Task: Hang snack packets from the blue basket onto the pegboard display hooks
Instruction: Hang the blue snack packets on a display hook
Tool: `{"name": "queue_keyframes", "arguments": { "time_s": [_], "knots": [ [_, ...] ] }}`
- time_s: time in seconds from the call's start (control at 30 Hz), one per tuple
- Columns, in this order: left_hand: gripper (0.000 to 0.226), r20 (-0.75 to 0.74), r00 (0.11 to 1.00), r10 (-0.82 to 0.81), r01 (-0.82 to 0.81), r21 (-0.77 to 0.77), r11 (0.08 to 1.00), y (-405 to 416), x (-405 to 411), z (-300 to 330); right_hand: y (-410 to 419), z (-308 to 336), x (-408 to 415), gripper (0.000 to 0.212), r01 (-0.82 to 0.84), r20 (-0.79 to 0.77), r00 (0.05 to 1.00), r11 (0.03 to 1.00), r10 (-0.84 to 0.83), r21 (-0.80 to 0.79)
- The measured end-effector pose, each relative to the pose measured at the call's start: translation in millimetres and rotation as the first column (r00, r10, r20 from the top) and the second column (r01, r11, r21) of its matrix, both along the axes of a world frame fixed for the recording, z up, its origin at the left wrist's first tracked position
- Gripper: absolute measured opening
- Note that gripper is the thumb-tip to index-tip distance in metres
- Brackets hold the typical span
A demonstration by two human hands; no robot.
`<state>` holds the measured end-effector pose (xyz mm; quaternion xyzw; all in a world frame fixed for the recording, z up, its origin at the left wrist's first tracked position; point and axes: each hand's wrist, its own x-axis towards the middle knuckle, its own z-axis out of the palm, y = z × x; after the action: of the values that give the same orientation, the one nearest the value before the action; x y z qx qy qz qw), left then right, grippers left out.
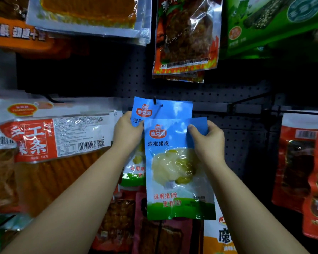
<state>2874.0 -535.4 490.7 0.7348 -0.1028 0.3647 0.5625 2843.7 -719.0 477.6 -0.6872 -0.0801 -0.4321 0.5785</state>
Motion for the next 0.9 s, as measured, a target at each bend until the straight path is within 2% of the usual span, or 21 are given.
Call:
{"name": "queue_keyframes", "arguments": {
  "time_s": [0.2, 0.27, 0.4, 0.5, 0.63, 0.77, 0.9],
  "knots": [
    [0.05, 0.158, 0.979, -0.127, 0.147, -0.126, 0.981, -7, -32, -17, -5, -13, -27, 0.014, -0.139, 0.069, 0.988, 0.989, 0.136, 0.051],
    [0.048, 0.228, 0.954, -0.195, 0.236, -0.171, 0.957, -9, -48, -25, -3, -15, -38, 0.013, -0.179, 0.073, 0.982, 0.982, 0.175, 0.066],
    [0.03, 0.321, 0.927, -0.192, 0.262, -0.19, 0.946, -9, -81, -35, 6, -15, -59, 0.011, -0.203, 0.121, 0.973, 0.977, 0.195, 0.065],
    [0.021, 0.31, 0.883, -0.352, 0.43, -0.233, 0.872, -2, -95, -29, 17, -10, -74, 0.012, -0.261, 0.184, 0.952, 0.963, 0.245, 0.067],
    [0.013, 0.27, 0.928, -0.257, 0.312, -0.184, 0.932, 1, -106, -26, 30, -4, -88, 0.014, -0.361, 0.219, 0.916, 0.929, 0.336, 0.083],
    [0.012, 0.329, 0.926, -0.185, 0.248, -0.162, 0.955, 7, -115, -21, 37, 4, -96, 0.012, -0.441, 0.234, 0.879, 0.895, 0.417, 0.064],
    [0.014, 0.426, 0.887, -0.179, 0.252, -0.122, 0.96, 11, -124, -10, 38, 17, -99, 0.014, -0.464, 0.253, 0.863, 0.884, 0.438, 0.051]
  ]
}}
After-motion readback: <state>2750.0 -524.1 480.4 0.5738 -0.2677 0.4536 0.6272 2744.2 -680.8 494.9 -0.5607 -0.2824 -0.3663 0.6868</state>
